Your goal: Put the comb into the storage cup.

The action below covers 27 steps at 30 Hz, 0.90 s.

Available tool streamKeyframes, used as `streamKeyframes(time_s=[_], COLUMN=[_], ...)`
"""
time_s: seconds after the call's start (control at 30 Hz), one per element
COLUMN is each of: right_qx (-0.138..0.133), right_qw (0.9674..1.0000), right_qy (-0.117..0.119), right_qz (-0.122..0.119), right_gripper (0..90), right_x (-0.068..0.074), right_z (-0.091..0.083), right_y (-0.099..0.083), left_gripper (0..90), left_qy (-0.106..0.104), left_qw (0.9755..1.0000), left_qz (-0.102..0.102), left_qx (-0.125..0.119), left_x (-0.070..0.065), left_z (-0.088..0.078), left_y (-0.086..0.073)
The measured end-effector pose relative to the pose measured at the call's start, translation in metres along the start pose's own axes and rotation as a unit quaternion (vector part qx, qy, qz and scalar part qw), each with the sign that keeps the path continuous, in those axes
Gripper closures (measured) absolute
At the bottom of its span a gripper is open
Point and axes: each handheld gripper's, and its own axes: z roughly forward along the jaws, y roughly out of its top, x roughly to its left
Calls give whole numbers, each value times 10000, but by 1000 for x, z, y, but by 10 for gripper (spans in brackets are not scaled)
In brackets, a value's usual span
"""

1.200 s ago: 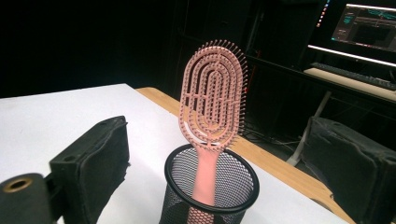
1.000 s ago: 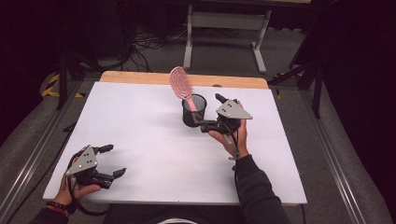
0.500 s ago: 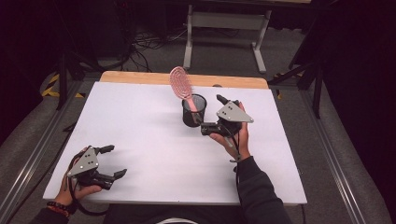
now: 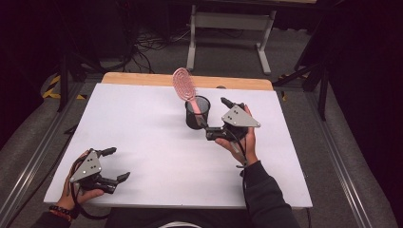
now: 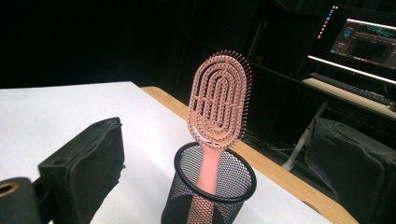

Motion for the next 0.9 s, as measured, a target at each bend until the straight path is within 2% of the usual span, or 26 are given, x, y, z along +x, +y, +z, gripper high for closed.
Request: streamKeyframes(time_s=[0.43,0.9], right_qx=[101,146], right_qw=[9998,9993], right_qy=[-78,-107], right_qz=[-175,-315], right_gripper=[69,69], right_x=[1,5], right_z=[-5,-9], right_y=[1,2], left_gripper=[55,52], left_qy=[137,131], left_qw=[9999,9999], left_qz=[-9,-1], left_qx=[-103,-102], left_x=[-4,-4], left_z=[1,1], left_y=[0,0])
